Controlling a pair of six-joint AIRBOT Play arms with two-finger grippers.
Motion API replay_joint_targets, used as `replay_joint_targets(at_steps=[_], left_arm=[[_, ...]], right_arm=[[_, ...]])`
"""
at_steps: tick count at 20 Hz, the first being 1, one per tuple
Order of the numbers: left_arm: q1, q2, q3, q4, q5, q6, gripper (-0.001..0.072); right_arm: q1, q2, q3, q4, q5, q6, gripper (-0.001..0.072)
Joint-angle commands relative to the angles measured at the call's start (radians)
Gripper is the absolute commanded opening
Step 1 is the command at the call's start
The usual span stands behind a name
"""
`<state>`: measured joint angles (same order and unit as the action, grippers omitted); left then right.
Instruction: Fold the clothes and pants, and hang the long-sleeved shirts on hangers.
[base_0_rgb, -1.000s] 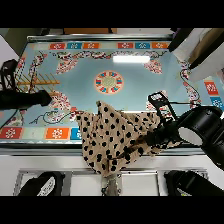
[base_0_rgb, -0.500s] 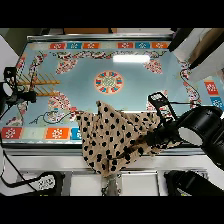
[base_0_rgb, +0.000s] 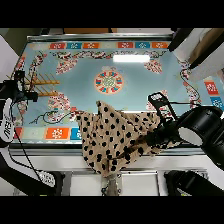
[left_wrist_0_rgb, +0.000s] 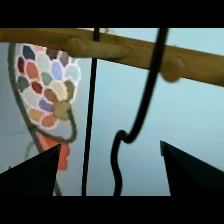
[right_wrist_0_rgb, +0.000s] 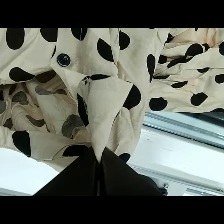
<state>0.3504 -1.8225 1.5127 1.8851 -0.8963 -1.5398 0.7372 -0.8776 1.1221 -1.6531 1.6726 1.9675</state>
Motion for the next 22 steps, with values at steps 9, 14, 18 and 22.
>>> replay_joint_targets(at_steps=[9, 14, 18, 22], left_arm=[[0.038, -0.123, 0.054, 0.006, 0.011, -0.002, 0.0591], [0.038, -0.123, 0.054, 0.006, 0.008, -0.002, 0.0007], [0.022, -0.078, 0.054, 0.011, 0.004, 0.000, 0.0007], [0.000, 0.056, 0.054, 0.008, 0.002, 0.004, 0.0007]], right_arm=[[0.001, 0.000, 0.000, 0.000, 0.000, 0.000, 0.0013], [0.001, 0.000, 0.000, 0.000, 0.000, 0.000, 0.0013], [0.001, 0.000, 0.000, 0.000, 0.000, 0.000, 0.0013], [0.001, 0.000, 0.000, 0.000, 0.000, 0.000, 0.0013]])
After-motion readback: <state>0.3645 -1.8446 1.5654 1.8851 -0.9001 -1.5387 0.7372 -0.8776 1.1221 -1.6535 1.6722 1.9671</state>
